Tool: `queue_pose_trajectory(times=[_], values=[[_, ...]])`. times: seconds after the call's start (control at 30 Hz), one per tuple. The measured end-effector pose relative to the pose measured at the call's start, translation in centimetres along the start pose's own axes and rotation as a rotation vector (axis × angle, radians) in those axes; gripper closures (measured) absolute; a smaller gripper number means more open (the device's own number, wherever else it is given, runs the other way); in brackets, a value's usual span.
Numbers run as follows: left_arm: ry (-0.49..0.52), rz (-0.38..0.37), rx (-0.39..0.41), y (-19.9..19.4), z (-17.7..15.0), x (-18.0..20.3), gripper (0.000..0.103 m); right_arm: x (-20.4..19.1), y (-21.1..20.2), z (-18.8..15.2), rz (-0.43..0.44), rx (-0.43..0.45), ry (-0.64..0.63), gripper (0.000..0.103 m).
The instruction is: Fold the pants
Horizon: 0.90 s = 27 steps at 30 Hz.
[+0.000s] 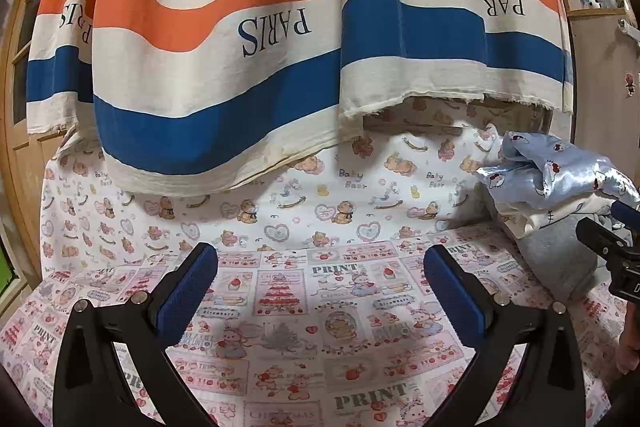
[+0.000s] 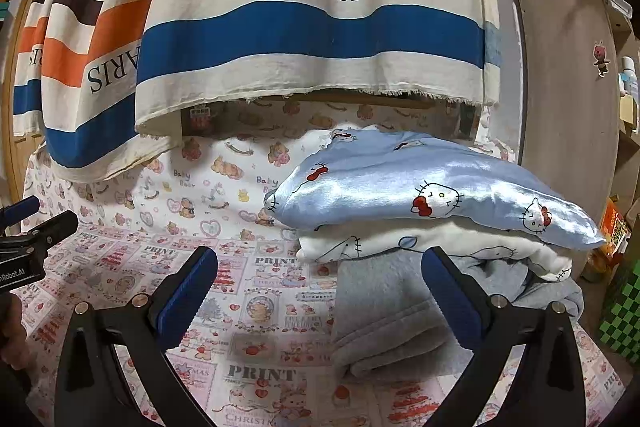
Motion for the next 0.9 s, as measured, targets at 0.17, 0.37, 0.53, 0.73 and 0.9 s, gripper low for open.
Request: queue_pose_trajectory(times=[0.17, 0.37, 0.53, 0.73, 0.9], values=[[0.000, -0.001, 0.000, 0.01, 0.01, 0.01, 0.001, 0.01, 0.01, 0.00, 0.000, 0.000, 0.000, 0.001], [0.004, -0.001, 0.000, 0.02, 0.01, 0.03, 0.001, 0.03, -0.05, -0.02, -0.001, -0.001, -0.001, 0.001], [0.002, -0.002, 0.000, 0.00, 0.01, 0.06, 0.001, -0.16, -0.03, -0.03, 0.010, -0.005, -0.004, 0.001], [0.006, -0.017, 0.002, -0.03, 0.11, 0.28, 0.001, -0.10, 0.09, 0.00, 0.008, -0.007, 0.002, 0.001], [0.008, -0.023, 0.003, -0.04, 0.21, 0.45, 0.001, -0.25, 0.24, -0.11, 0.007, -0.016, -0.007, 0.001]])
Point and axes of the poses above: each gripper's, at about its wrist camera, not at the fingertips, and y roughly the way its jaws point, x to its right, z to its top, the point moved 8 cm from there along y, roughly the way its jaws point, and after that the axes turned 15 degrees about y, right-handed, at the moved point
